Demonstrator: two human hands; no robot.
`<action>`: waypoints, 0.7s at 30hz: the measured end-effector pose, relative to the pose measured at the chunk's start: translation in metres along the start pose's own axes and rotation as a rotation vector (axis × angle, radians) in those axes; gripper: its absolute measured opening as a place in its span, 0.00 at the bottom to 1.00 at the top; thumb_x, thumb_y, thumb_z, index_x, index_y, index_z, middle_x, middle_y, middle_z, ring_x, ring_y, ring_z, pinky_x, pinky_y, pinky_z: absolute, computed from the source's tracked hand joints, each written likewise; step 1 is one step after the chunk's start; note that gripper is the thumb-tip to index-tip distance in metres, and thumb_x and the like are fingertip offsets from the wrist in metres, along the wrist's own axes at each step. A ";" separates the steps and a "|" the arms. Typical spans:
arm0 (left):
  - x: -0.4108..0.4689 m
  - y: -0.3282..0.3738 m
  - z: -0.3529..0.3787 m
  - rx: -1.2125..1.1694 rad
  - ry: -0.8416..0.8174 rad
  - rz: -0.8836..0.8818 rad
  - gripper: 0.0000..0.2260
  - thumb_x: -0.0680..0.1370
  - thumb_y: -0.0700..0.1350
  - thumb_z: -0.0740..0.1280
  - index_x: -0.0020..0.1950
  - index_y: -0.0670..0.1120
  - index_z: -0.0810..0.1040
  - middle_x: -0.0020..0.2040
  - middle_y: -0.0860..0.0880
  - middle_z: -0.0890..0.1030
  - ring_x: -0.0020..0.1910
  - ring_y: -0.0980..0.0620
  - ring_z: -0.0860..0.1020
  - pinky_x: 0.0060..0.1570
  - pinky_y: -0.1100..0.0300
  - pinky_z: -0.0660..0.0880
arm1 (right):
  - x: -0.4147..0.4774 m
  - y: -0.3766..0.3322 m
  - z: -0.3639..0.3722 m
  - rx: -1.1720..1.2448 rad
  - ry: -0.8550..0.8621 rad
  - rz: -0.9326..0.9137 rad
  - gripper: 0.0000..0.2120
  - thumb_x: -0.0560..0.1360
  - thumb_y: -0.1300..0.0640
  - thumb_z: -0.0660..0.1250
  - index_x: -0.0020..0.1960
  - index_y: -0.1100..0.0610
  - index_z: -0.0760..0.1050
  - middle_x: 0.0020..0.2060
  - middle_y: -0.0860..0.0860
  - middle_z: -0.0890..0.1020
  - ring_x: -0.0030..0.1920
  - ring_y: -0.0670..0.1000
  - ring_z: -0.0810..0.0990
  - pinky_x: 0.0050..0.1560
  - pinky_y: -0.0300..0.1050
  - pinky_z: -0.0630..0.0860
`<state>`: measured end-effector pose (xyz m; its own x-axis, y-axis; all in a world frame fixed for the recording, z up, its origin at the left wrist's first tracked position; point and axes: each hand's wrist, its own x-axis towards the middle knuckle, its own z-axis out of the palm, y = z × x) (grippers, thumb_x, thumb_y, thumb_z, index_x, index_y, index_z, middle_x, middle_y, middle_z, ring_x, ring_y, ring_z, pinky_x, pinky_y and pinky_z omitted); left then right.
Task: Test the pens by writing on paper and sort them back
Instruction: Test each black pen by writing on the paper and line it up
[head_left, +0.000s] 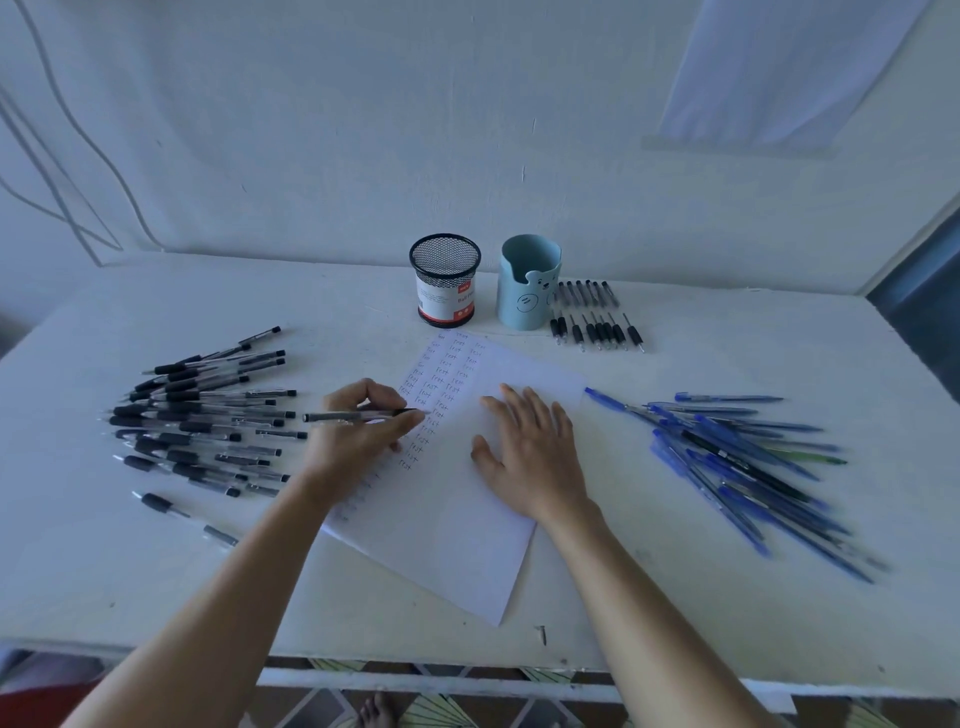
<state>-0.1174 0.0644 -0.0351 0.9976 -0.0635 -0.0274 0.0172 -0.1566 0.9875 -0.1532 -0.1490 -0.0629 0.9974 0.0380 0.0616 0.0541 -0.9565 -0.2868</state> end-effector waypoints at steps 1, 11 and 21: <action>-0.001 0.002 0.000 0.023 0.001 0.012 0.09 0.71 0.37 0.78 0.42 0.38 0.78 0.37 0.47 0.83 0.29 0.46 0.77 0.31 0.57 0.76 | 0.000 0.000 0.000 0.002 0.001 0.000 0.38 0.71 0.37 0.39 0.76 0.49 0.62 0.79 0.49 0.59 0.79 0.54 0.54 0.77 0.57 0.46; -0.003 0.000 -0.003 0.270 0.125 0.073 0.11 0.58 0.39 0.63 0.27 0.43 0.60 0.23 0.52 0.61 0.26 0.51 0.62 0.28 0.57 0.60 | 0.000 0.000 -0.001 0.001 0.003 -0.006 0.38 0.71 0.37 0.38 0.76 0.49 0.62 0.79 0.49 0.59 0.79 0.54 0.53 0.77 0.57 0.46; 0.000 -0.005 -0.002 0.365 0.096 0.101 0.11 0.59 0.39 0.62 0.28 0.47 0.58 0.25 0.54 0.59 0.28 0.51 0.59 0.31 0.56 0.57 | 0.000 0.000 0.002 -0.007 0.024 -0.008 0.36 0.73 0.38 0.41 0.75 0.50 0.64 0.78 0.51 0.61 0.79 0.55 0.56 0.76 0.59 0.48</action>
<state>-0.1175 0.0672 -0.0393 0.9951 -0.0068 0.0989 -0.0893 -0.4953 0.8641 -0.1536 -0.1485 -0.0645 0.9955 0.0389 0.0870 0.0619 -0.9581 -0.2797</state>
